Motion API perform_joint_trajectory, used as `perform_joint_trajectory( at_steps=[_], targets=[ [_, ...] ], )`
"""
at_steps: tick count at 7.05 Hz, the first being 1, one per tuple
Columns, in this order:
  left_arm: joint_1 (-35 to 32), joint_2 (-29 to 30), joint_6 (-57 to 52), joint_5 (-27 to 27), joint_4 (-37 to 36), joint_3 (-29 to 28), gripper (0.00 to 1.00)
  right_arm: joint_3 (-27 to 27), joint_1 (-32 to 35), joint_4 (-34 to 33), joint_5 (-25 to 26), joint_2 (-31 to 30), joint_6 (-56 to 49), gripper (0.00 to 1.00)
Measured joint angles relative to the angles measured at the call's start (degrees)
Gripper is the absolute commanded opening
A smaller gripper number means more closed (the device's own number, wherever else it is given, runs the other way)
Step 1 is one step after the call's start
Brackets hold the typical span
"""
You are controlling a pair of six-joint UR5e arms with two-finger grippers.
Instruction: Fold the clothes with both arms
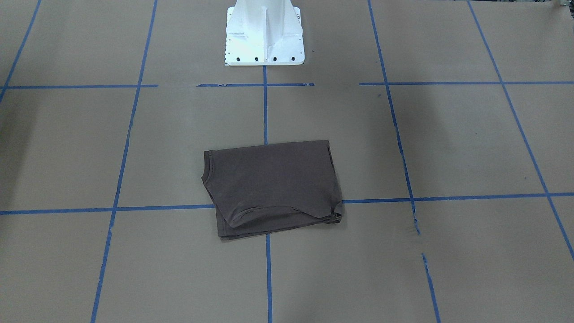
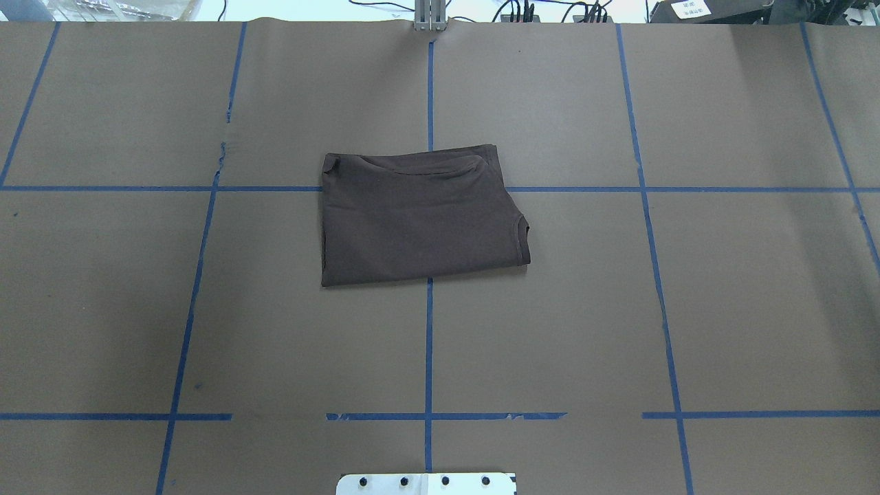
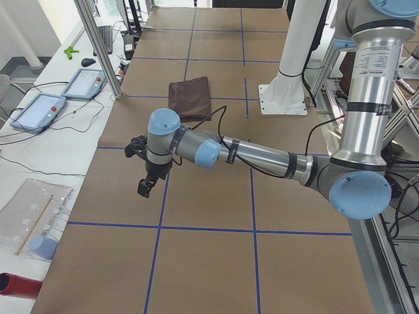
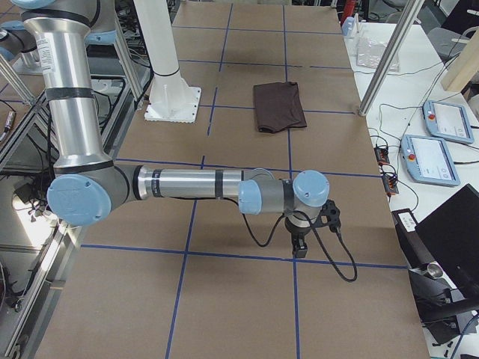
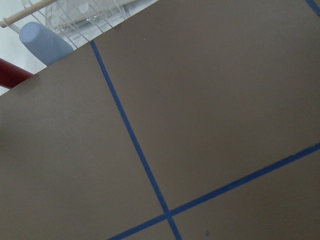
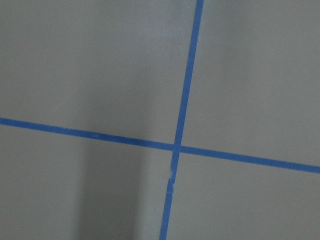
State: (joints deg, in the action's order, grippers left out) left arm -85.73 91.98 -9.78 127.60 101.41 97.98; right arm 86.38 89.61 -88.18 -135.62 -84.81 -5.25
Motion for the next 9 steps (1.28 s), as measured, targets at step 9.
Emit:
perform_joint_trajectory(
  at_steps=[9],
  targets=[
    [-1.7,-7.4,-1.2,4.9,-8.8,-1.5,1.0,5.0,0.3,-0.2,-2.5,-6.7,0.2,1.0]
  ],
)
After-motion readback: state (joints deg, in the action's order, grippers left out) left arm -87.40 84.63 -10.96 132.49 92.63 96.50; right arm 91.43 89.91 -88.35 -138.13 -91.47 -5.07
